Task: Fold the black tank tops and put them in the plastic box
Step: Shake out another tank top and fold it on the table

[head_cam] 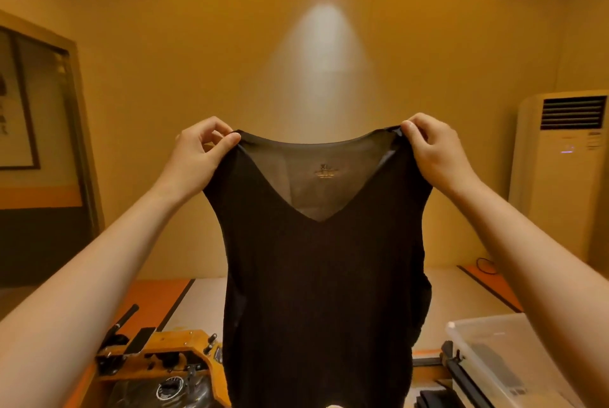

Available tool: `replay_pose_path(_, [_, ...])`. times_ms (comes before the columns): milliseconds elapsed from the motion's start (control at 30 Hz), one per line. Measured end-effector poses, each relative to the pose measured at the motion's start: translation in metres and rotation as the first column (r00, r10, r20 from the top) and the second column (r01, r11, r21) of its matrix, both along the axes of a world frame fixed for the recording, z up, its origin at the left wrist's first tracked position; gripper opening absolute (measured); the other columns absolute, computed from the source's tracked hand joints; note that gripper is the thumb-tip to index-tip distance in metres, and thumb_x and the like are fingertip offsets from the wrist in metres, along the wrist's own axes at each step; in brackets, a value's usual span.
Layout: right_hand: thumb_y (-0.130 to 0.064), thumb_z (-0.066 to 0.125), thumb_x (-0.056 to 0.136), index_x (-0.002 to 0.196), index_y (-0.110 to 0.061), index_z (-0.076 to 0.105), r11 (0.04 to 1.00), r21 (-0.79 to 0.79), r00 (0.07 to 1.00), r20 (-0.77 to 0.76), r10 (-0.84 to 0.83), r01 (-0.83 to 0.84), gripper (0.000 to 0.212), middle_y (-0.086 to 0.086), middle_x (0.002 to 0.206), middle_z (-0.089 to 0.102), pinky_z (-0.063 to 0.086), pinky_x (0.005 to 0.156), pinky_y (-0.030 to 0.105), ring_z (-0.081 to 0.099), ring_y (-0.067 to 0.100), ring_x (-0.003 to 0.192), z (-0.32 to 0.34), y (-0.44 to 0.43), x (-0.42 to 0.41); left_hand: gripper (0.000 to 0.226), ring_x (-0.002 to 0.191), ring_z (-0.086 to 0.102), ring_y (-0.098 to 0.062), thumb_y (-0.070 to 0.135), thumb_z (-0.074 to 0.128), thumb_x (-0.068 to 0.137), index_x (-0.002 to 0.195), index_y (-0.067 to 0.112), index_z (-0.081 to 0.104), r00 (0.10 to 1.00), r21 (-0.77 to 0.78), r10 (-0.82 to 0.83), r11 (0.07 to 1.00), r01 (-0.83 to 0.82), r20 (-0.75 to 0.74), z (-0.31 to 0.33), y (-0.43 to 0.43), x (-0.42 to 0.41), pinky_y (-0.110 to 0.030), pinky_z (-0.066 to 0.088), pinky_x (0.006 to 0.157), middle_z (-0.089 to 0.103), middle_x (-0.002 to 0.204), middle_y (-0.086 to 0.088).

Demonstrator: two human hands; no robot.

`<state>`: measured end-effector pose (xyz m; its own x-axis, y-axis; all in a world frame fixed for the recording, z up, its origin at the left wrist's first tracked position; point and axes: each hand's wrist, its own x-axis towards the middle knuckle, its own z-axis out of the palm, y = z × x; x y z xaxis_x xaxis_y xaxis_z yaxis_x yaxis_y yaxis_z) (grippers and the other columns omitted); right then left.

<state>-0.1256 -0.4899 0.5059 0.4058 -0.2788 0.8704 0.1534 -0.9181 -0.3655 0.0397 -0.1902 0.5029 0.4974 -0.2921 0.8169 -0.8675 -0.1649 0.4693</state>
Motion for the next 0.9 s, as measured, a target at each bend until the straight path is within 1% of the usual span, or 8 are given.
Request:
replay_pose_path(233, [-0.032, 0.051, 0.098, 0.082, -0.012, 0.060, 0.986, -0.059, 0.984, -0.094, 0.152, -0.158, 0.027, 0.004, 0.072, 0.058, 0.037, 0.059, 0.031, 0.050, 0.023, 0.064, 0.010, -0.020, -0.076, 0.013, 0.079, 0.063, -0.020, 0.031, 0.057, 0.096, 0.092, 0.019, 0.060, 0.999, 0.046, -0.034, 0.998, 0.035, -0.032, 0.009, 0.001, -0.067, -0.035, 0.047, 0.069, 0.068, 0.080, 0.002])
replay_pose_path(333, [-0.038, 0.050, 0.097, 0.065, -0.010, 0.047, 0.970, 0.041, 0.963, -0.116, 0.244, -0.241, 0.042, -0.001, 0.060, 0.042, 0.029, 0.051, 0.020, 0.036, 0.011, 0.054, 0.009, -0.018, -0.100, 0.013, 0.086, 0.064, -0.032, 0.031, 0.059, 0.094, 0.092, 0.018, 0.060, 0.997, 0.057, -0.041, 0.997, 0.045, -0.067, 0.005, 0.003, -0.092, -0.040, 0.049, 0.072, 0.069, 0.080, -0.002])
replay_pose_path(400, [-0.046, 0.050, 0.094, 0.060, -0.014, 0.040, 0.945, 0.116, 0.938, -0.132, 0.321, -0.307, 0.048, 0.000, 0.057, 0.035, 0.025, 0.047, 0.020, 0.032, 0.013, 0.052, 0.006, -0.014, -0.116, 0.014, 0.085, 0.064, -0.031, 0.032, 0.060, 0.094, 0.091, 0.018, 0.061, 0.997, 0.080, -0.036, 0.996, 0.041, -0.068, 0.002, 0.005, -0.109, -0.038, 0.048, 0.069, 0.068, 0.079, -0.002])
replay_pose_path(467, [-0.050, 0.050, 0.090, 0.058, -0.013, 0.040, 0.903, 0.209, 0.905, -0.131, 0.406, -0.375, 0.050, 0.007, 0.059, 0.036, 0.026, 0.048, 0.024, 0.033, 0.021, 0.054, 0.002, -0.010, -0.128, 0.014, 0.081, 0.062, -0.032, 0.031, 0.060, 0.093, 0.090, 0.017, 0.061, 0.999, 0.094, -0.011, 0.995, 0.016, -0.048, 0.000, 0.006, -0.124, -0.035, 0.046, 0.066, 0.067, 0.078, -0.007])
replay_pose_path(567, [-0.053, 0.053, 0.086, 0.068, 0.005, 0.049, 0.832, 0.338, 0.847, -0.151, 0.510, -0.440, 0.061, 0.017, 0.066, 0.048, 0.036, 0.055, 0.030, 0.045, 0.027, 0.061, -0.003, -0.006, -0.142, 0.014, 0.083, 0.063, -0.034, 0.030, 0.059, 0.093, 0.091, 0.016, 0.061, 0.998, 0.104, -0.013, 0.994, 0.019, -0.058, -0.002, 0.008, -0.143, -0.044, 0.051, 0.070, 0.066, 0.082, -0.013])
replay_pose_path(667, [-0.052, 0.054, 0.081, 0.081, 0.004, 0.057, 0.731, 0.507, 0.740, -0.240, 0.628, -0.456, 0.056, 0.023, 0.069, 0.057, 0.048, 0.057, 0.027, 0.058, 0.028, 0.063, -0.005, -0.003, -0.152, 0.015, 0.085, 0.065, -0.029, 0.032, 0.059, 0.093, 0.091, 0.017, 0.062, 0.995, 0.155, -0.009, 0.988, 0.025, -0.102, -0.004, 0.012, -0.153, -0.052, 0.053, 0.078, 0.068, 0.082, -0.008])
replay_pose_path(767, [-0.047, 0.054, 0.080, 0.069, -0.008, 0.056, 0.625, 0.636, 0.591, -0.311, 0.745, -0.453, 0.041, 0.004, 0.059, 0.057, 0.046, 0.046, 0.020, 0.059, 0.012, 0.051, -0.012, -0.004, -0.154, 0.017, 0.081, 0.066, -0.018, 0.036, 0.058, 0.091, 0.091, 0.019, 0.062, 0.989, 0.232, -0.001, 0.972, 0.036, -0.150, -0.009, 0.018, -0.152, -0.048, 0.054, 0.078, 0.069, 0.082, -0.001])
replay_pose_path(900, [-0.050, 0.073, 0.073, 0.060, -0.019, 0.057, 0.533, 0.649, 0.392, -0.365, 0.844, -0.543, 0.037, -0.001, 0.062, 0.053, 0.041, 0.046, 0.016, 0.053, 0.007, 0.053, -0.028, -0.015, -0.145, 0.018, 0.075, 0.066, -0.012, 0.036, 0.057, 0.092, 0.091, 0.019, 0.062, 0.985, 0.278, 0.014, 0.960, 0.036, -0.174, -0.024, 0.024, -0.135, -0.041, 0.053, 0.076, 0.069, 0.081, 0.004])
